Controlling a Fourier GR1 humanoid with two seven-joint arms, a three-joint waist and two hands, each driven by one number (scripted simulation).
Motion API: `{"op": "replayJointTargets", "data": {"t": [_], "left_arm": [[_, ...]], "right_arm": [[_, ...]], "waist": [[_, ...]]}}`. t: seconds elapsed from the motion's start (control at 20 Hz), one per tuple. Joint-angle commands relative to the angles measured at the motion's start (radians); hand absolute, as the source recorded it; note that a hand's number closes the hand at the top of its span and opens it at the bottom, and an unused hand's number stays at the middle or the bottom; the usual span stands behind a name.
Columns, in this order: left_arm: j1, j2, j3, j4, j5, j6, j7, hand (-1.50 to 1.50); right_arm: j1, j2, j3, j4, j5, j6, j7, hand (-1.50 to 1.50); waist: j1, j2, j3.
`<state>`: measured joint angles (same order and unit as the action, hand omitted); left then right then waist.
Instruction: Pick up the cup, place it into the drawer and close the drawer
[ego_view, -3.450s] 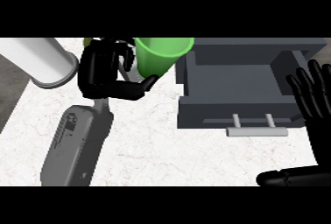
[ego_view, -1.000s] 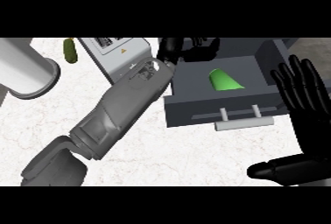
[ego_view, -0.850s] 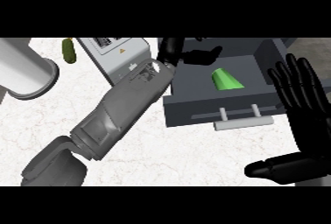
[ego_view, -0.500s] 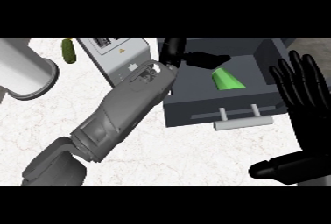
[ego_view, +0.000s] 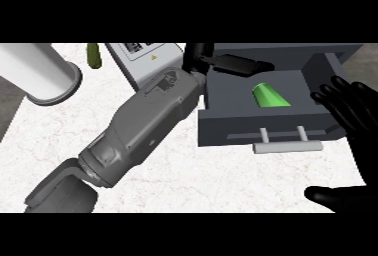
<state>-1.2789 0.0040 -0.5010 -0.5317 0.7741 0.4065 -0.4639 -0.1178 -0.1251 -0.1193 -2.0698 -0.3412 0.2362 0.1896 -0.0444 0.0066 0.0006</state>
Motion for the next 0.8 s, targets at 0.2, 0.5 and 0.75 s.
{"op": "replayJointTargets", "data": {"t": [0.2, 0.5, 0.75], "left_arm": [[0.046, 0.111, 0.089, -0.175, 0.031, 0.017, 0.074, -1.5], [0.321, 0.213, 0.077, -0.439, 0.041, 0.025, 0.118, -1.5], [0.523, 0.34, 0.072, -0.672, 0.037, 0.029, 0.174, -1.5]], "right_arm": [[0.052, -0.122, -0.019, -0.007, 0.065, 0.134, -0.039, 1.5], [0.084, -0.168, -0.002, -0.041, 0.146, 0.159, -0.014, 1.5], [0.093, -0.142, 0.081, -0.046, 0.282, 0.139, -0.009, 1.5]], "waist": [[0.058, -0.014, 0.0], [0.078, -0.021, -0.001], [0.084, -0.021, -0.001]]}}
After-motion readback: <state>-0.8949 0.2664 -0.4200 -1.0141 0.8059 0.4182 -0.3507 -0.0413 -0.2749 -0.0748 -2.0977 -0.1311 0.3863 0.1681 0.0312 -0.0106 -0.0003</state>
